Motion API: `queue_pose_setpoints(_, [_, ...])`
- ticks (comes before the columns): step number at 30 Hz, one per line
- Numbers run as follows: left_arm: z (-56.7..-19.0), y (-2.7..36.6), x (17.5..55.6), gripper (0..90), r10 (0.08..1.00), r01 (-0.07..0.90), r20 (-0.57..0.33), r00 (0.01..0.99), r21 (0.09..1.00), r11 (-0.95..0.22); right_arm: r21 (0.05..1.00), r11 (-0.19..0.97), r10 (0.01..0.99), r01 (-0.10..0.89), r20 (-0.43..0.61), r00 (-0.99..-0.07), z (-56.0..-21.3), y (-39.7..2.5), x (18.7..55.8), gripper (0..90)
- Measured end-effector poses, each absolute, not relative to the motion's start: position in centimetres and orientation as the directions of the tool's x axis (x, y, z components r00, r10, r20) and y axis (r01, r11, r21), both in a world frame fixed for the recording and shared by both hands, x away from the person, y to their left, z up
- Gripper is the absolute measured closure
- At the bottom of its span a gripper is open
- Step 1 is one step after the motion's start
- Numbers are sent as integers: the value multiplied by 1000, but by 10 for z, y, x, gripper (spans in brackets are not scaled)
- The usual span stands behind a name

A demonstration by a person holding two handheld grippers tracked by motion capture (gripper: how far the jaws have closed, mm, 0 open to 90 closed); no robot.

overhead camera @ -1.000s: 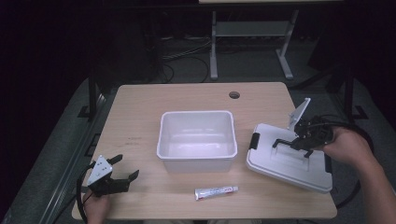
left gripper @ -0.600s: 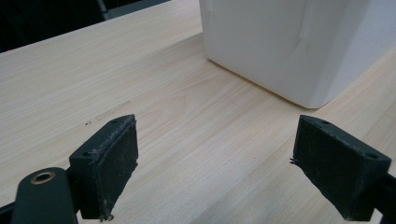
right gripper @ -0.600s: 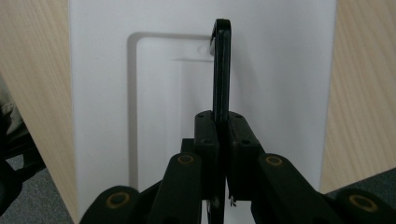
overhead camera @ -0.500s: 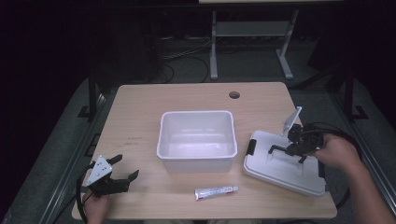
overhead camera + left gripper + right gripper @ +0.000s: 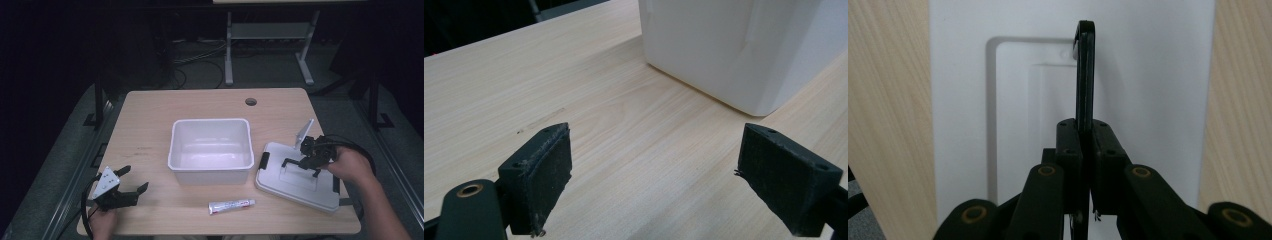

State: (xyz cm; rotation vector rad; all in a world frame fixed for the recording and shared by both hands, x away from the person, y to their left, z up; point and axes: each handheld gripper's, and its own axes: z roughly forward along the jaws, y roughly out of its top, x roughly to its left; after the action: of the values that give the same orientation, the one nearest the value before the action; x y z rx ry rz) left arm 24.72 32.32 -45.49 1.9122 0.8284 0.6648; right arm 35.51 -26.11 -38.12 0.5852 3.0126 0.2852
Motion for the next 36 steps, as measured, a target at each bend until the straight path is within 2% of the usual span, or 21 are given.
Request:
queue_pose_setpoints(18, [-455,322,248,135,769,275,111,630,894,-354,224,897,397,381,-28,-917,-387,-265,351,832])
queue_pose_setpoints(36, [-456,321,248,135,766,276,109,633,893,-355,254,893,396,371,-51,-917,-381,-260,337,704])
